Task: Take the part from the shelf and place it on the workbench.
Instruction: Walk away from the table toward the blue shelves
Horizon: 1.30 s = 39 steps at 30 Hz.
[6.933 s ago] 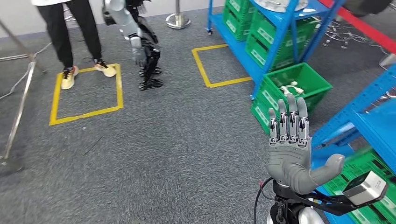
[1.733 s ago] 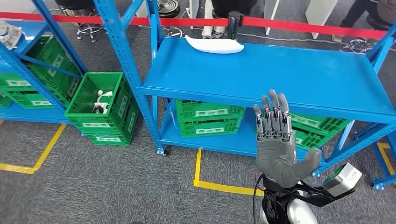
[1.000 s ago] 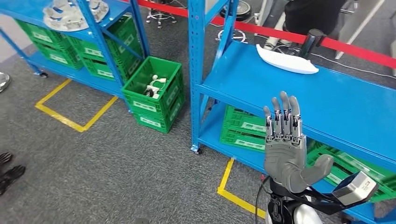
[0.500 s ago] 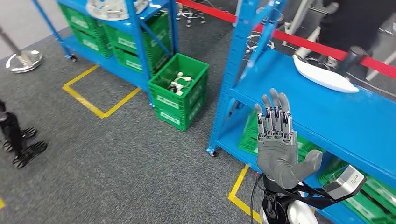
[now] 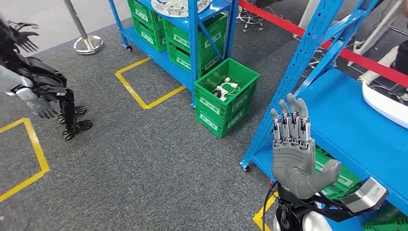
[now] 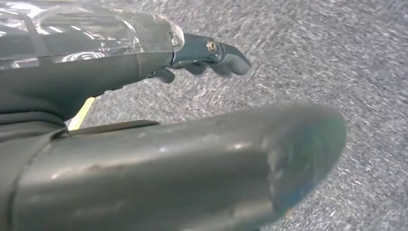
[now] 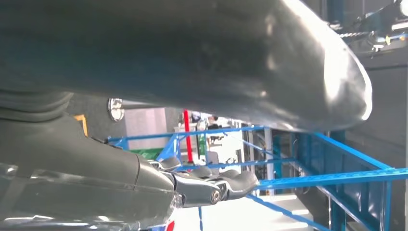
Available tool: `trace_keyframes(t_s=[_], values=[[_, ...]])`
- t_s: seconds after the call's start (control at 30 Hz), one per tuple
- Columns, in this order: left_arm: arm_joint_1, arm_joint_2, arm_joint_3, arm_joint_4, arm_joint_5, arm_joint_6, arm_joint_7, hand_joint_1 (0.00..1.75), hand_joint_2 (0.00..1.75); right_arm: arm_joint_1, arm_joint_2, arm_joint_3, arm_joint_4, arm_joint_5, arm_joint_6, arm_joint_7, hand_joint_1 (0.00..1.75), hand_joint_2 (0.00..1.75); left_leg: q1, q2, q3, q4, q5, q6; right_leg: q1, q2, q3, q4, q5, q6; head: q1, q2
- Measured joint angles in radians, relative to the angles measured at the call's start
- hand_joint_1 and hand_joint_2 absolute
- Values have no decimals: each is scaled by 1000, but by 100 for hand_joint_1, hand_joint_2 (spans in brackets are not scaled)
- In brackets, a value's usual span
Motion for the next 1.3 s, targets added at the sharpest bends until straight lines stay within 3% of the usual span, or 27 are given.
trace_keyframes(t_s=[0.07, 0.13, 0.17, 0.2, 0.23, 0.27, 0.33, 0.37, 0.43, 0.5, 0.53, 0.6, 0.67, 0.7, 0.73, 0.8, 0.83, 0.9, 0.97, 1.03, 1.1, 1.17, 1.2, 1.23, 1.3], values=[[-2, 1, 0, 0, 0, 0, 1, 0, 0, 3, 0, 0, -1, 1, 0, 0, 0, 0, 2, 71, -46, 91, -57, -12, -1, -27, 6, -10, 3, -5, -14, 0], [-3, 2, 0, 0, 0, 0, 1, 0, 0, 6, 0, -1, -1, 1, 0, 0, 0, 0, 14, 79, -107, 212, -110, -24, -1, -57, 7, -10, 1, -5, -25, 0], [-2, 2, 0, 0, 0, 0, 1, 0, 0, 7, 0, -1, -1, 1, 0, 1, 0, 0, 19, 78, -121, 241, -113, -28, -1, -71, 8, -10, 0, -3, -28, 0], [-2, 3, 0, 0, 0, 0, 1, 0, 0, 7, 0, -1, -1, 1, 0, 1, 0, 0, 23, 79, -115, 231, -96, -33, -3, -85, 10, -9, -3, 0, -31, 0], [-1, 4, 0, 0, 0, 0, 1, 0, 0, 7, 0, -1, -1, 1, 0, 1, 0, 0, 25, 86, -88, 183, -65, -36, -5, -97, 13, -8, -6, 5, -34, 0], [-1, 4, 0, 0, 0, 0, 1, 0, 0, 7, 0, -1, -1, 1, 0, 1, 0, 0, 26, 110, -49, 115, -32, -40, -7, -109, 17, -5, -11, 11, -36, 0], [-3, 4, 0, 0, 0, 0, 1, 0, 0, 6, 0, -1, -1, 1, 0, 1, 0, 0, 20, 156, 9, 9, 1, -34, -4, -127, 22, 3, -22, 26, -41, 0], [-3, 4, 0, 0, 0, 0, 1, 0, 0, 6, 0, -1, -2, 2, 0, 1, 0, 0, 17, 168, 19, -12, 2, -26, -2, -135, 25, 4, -27, 32, -40, 0], [-3, 4, 0, 0, 0, 0, 1, 0, 0, 5, 1, 0, -2, 2, 0, 1, 0, 0, 13, 149, 18, -13, -2, -7, -1, -153, 32, 1, -31, 41, -35, 0], [-3, 4, 0, 0, 0, 0, 1, 0, 0, 5, 2, 0, -2, 3, -1, 1, 0, 0, 13, 122, 17, -15, 1, 6, -6, -133, 31, 18, -53, 49, -30, 0], [-4, 4, 0, 0, -1, 0, 1, 0, 0, 5, 2, 0, -3, 4, -1, 1, 0, 0, 14, 108, 17, -16, 3, 11, -8, -110, 17, 53, -77, 52, -25, 0], [-5, 4, 0, 0, -1, 0, 1, 0, 0, 8, 3, 0, -3, 6, -1, 1, 0, 0, 11, 79, 17, -16, 4, 21, -8, -63, -41, 180, -144, 51, -13, 0], [-4, 3, 0, 0, -2, 0, 1, 0, 0, 10, 3, 0, -3, 8, -2, 1, 0, 0, 4, 48, 19, -15, 4, 26, -4, -51, -97, 286, -174, 44, -2, 0], [-3, 4, 0, 0, -2, 0, 1, 0, 0, 10, 3, 0, -3, 8, -2, 1, 0, 0, 0, 32, 21, -15, 4, 27, -2, -47, -104, 290, -158, 38, 2, 0], [-3, 4, 0, 0, -2, 0, 1, 0, 0, 9, 3, 0, -3, 9, -2, 1, 0, 0, -4, 16, 24, -15, 5, 27, 0, -42, -94, 255, -124, 30, 5, 0], [-3, 2, 0, 0, -2, 0, 1, 0, 0, 8, 3, 0, -4, 9, -3, 1, 0, 0, -7, -11, 28, -15, 5, 27, 7, -7, -46, 127, -44, 10, 6, 0], [-4, 1, 0, 0, -2, 0, 1, 0, 0, 8, 3, 0, -4, 9, -3, 1, 0, 0, -5, -23, 27, -15, 6, 26, 10, 15, -27, 74, -19, 2, 4, 0], [-3, -3, 0, 0, -3, 0, 2, 0, 0, 7, 3, 0, -5, 10, -3, 2, 0, 0, 2, -44, 17, -16, 10, 19, 15, 39, -12, 28, -9, -8, 6, 0], [-2, -4, 0, 0, -3, 0, 2, 0, 0, 5, 3, 0, -7, 10, -3, 2, 0, 0, 5, -54, 12, -18, 14, 9, 16, 18, -4, 7, -2, -10, 13, 0], [-2, -3, 0, 0, -4, 0, 2, 0, 0, 5, 4, 0, -9, 10, -3, 2, 0, 0, -1, 3, -5, 15, -11, 0, 11, -9, 11, -19, 8, -10, 8, 0], [-4, -1, 0, 0, -5, 0, 2, 0, 0, 6, 3, 0, -10, 11, -2, 3, 0, 0, 2, 67, -57, 118, -70, -12, 9, -38, 20, -31, 12, -11, -4, 0], [-4, -1, 0, 0, -6, -1, 2, 0, 0, 7, 3, -1, -9, 11, -2, 4, 0, 0, 15, 74, -112, 222, -108, -26, 7, -67, 21, -31, 10, -9, -13, 0], [-3, -1, 0, 0, -6, -1, 2, 0, 0, 8, 3, 0, -9, 11, -2, 4, 0, 0, 21, 75, -119, 233, -101, -32, 4, -81, 21, -30, 8, -5, -16, 0], [-2, 0, 0, 0, -6, -1, 2, 0, 0, 7, 3, 0, -9, 11, -2, 4, 0, 0, 26, 81, -103, 204, -76, -39, 1, -94, 23, -28, 5, 0, -20, 0], [-3, 1, 0, 0, -6, -1, 2, 0, 0, 7, 3, 0, -9, 11, -1, 4, 0, 0, 30, 123, -33, 80, -15, -52, -4, -116, 26, -18, -7, 15, -28, 0]])
